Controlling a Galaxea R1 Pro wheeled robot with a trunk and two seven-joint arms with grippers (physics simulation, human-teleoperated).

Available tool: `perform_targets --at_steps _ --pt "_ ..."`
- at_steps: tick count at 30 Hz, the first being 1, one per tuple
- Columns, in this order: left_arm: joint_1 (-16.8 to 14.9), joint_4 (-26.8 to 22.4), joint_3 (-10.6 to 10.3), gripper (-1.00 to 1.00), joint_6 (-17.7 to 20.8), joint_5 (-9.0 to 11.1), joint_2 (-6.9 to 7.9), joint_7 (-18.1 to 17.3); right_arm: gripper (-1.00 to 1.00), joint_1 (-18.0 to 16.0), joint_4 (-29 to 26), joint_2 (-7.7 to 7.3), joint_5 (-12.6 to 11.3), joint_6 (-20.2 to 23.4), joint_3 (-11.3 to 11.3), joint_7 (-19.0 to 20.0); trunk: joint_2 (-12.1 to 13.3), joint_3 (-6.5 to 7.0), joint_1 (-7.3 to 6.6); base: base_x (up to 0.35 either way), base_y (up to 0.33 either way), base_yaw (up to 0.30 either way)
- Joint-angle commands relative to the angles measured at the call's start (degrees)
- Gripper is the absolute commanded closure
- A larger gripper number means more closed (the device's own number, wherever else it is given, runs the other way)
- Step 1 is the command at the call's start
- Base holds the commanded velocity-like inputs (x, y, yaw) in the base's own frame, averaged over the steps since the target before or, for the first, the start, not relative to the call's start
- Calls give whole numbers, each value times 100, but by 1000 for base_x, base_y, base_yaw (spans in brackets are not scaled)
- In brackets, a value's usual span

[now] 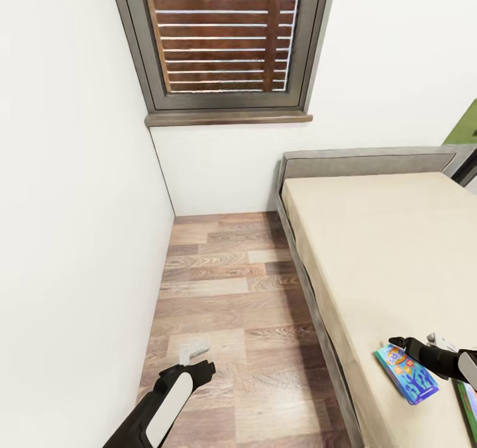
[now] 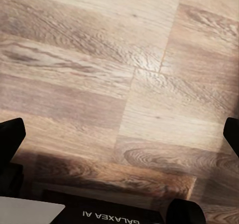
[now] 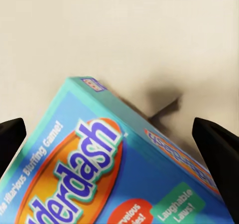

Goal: Put all the toys in the child's room - the three board games (two on the bed and one on the table), the two jigsaw puzzles on the table, and the tennis ball on the table - inside the toy box on the table in the child's room.

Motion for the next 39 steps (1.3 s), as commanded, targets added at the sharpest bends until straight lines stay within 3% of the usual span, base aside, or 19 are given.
perform_targets --at_steps 1,25,39 --pt "-4 -9 -11 -100 5 51 2 52 -100 4 48 1 32 63 12 -17 -2 -5 0 -16 0 0" --pt "-4 -10 -10 -100 7 53 2 50 -100 5 45 4 31 63 17 -6 -2 -4 0 -4 0 9" --pt "-3 -10 -9 -100 7 47 9 49 -100 5 45 3 31 63 19 -10 -2 30 0 0 0 200"
